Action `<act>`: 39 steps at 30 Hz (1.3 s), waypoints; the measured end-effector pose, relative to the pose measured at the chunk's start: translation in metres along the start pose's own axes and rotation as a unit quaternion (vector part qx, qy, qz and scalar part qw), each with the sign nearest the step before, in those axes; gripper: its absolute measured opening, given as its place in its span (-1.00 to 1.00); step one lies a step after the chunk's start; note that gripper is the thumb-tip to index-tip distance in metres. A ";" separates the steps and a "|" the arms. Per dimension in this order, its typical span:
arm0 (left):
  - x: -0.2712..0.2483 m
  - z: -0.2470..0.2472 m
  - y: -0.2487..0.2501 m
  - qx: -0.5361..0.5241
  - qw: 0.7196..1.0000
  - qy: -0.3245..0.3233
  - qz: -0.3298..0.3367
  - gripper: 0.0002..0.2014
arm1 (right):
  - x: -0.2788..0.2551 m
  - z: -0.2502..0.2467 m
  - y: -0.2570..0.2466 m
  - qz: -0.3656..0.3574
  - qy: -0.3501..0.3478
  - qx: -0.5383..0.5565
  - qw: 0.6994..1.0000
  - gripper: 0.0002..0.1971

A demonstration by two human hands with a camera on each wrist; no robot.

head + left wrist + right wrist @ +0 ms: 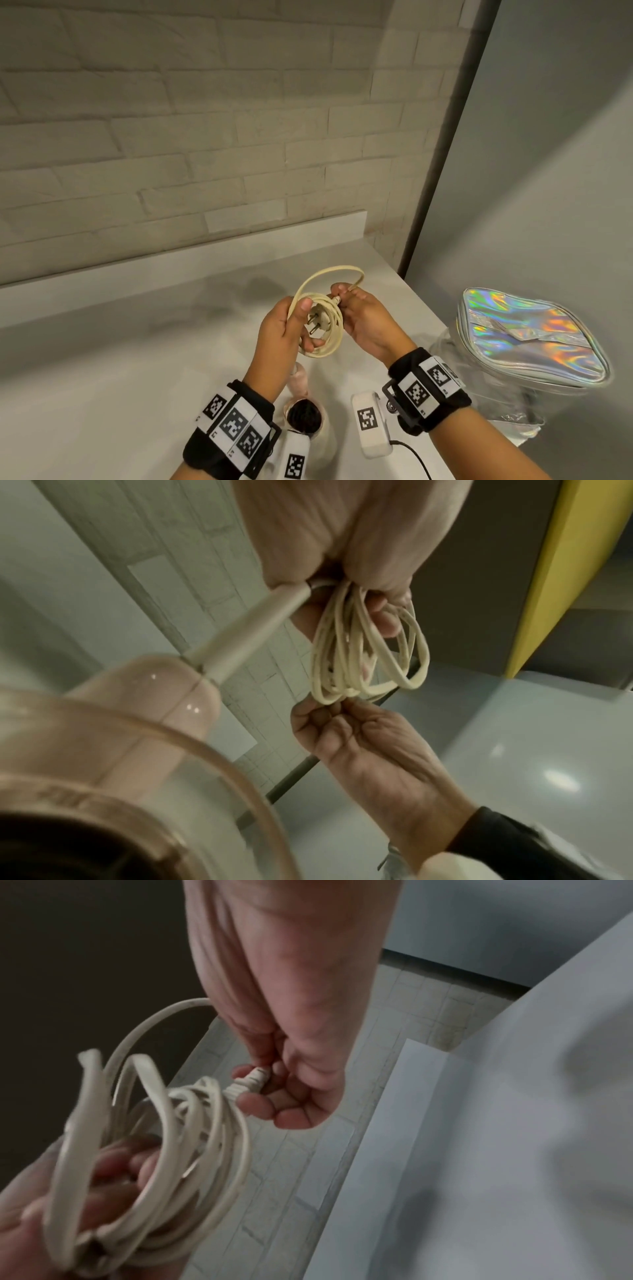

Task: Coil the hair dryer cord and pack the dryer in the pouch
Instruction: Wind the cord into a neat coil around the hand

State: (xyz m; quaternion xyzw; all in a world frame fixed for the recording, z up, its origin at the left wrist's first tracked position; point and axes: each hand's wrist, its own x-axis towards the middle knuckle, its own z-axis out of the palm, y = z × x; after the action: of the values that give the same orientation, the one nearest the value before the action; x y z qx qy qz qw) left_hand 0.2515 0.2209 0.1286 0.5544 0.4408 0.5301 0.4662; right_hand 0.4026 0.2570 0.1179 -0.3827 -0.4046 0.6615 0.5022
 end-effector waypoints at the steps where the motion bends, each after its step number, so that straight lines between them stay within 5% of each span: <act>1: 0.002 0.000 -0.002 0.016 1.000 0.008 0.013 -0.67 | -0.001 0.002 0.000 0.014 -0.008 0.003 1.000 -0.74; 13: 0.017 -0.010 -0.015 0.052 0.998 0.032 -0.002 -0.63 | -0.008 0.005 -0.001 0.111 -0.171 0.081 0.976 -0.48; 19: 0.017 -0.008 -0.014 0.043 0.999 0.025 -0.004 -0.51 | -0.005 0.023 -0.010 0.115 -0.166 -0.126 0.971 -0.55; 23: 0.016 -0.008 -0.015 0.063 0.997 0.039 0.018 -0.70 | -0.010 0.023 -0.019 0.151 -0.181 -0.169 0.957 -0.44; 25: 0.015 -0.009 -0.014 0.071 0.996 0.040 0.024 -0.75 | -0.015 0.024 -0.022 0.165 -0.179 -0.272 0.931 -0.32; 27: 0.015 -0.011 -0.011 0.065 0.997 0.045 0.026 -0.76 | -0.020 0.023 -0.030 0.174 -0.164 -0.429 0.871 -0.24; 29: 0.014 -0.015 -0.009 0.053 0.997 0.043 0.025 -0.74 | -0.021 0.013 -0.044 0.143 -0.148 -0.529 0.823 -0.29; 30: 0.014 -0.017 -0.009 0.050 0.998 0.038 0.019 -0.73 | -0.021 0.005 -0.053 0.105 -0.150 -0.535 0.825 -0.35; 32: 0.014 -0.021 -0.011 0.034 0.999 0.033 -0.003 -0.72 | -0.025 -0.009 -0.072 0.016 -0.148 -0.477 0.866 -0.50; 35: 0.013 -0.023 -0.012 0.006 0.999 0.032 -0.031 -0.73 | -0.029 -0.029 -0.095 -0.139 -0.054 -0.310 0.939 -0.60; 39: 0.010 -0.014 -0.006 0.007 1.000 -0.001 -0.022 -0.78 | -0.021 -0.035 -0.103 -0.270 0.052 -0.207 0.939 -0.63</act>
State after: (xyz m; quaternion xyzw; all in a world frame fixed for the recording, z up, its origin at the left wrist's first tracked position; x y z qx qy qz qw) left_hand 0.2384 0.2321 0.1245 0.5486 0.4555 0.5162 0.4744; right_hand 0.4755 0.2590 0.2018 -0.3887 -0.5939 0.3815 0.5922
